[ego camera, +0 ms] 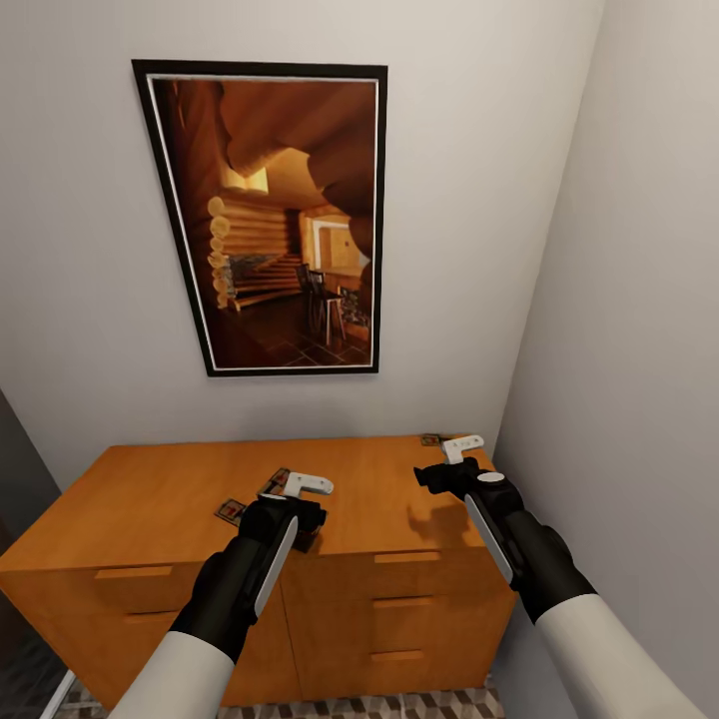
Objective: Take the four mousetraps from the cabinet in the bathroom and place them on the bathroom floor. Make sure all four end up on the same floor surface, and ensure that at least two of them are either under or directly next to the same bathroom sink.
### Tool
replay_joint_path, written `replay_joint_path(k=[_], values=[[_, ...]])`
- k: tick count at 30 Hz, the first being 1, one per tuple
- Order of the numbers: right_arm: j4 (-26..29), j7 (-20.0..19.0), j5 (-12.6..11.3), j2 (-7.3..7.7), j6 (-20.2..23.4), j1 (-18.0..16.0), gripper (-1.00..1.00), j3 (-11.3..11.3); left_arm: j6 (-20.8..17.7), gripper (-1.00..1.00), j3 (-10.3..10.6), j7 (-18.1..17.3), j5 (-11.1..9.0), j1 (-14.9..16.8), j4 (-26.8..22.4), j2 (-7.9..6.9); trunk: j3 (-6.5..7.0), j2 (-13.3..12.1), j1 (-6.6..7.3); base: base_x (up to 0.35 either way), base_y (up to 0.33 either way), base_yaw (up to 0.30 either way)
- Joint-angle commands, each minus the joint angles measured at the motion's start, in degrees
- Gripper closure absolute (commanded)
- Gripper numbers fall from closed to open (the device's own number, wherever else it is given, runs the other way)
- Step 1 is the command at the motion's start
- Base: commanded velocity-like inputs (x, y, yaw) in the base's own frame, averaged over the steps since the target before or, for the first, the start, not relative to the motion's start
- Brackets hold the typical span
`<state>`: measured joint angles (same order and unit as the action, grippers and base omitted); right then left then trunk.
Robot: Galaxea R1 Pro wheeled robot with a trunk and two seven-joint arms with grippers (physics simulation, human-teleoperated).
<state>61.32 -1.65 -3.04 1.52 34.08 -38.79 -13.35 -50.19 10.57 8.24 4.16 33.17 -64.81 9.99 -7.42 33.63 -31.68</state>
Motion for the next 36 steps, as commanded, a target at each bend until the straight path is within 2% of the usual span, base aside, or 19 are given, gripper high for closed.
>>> replay_joint_path(k=[1, 14, 36], values=[[0.08, 0.06, -0.30, 0.06, 0.28, -0.06, -1.00, -0.11, -0.30, -1.00, 0.06, -0.07, 0.41, 0.05, -0.05, 0.01, -0.29, 0.52, -0.25, 0.000, 0.000, 0.000], [0.05, 0.07, -0.30, 0.06, 0.28, -0.06, -1.00, -0.17, -0.35, -1.00, 0.06, -0.14, 0.45, 0.05, 0.15, 0.01, -2.63, 5.73, -3.10, 0.000, 0.000, 0.000], [0.07, 0.07, -0.30, 0.06, 0.27, -0.06, -1.00, -0.16, -0.48, -1.00, 0.15, -0.15, 0.44, 0.05, 1.54, 0.01, -2.63, 5.73, -3.10, 0.000, 0.000, 0.000]])
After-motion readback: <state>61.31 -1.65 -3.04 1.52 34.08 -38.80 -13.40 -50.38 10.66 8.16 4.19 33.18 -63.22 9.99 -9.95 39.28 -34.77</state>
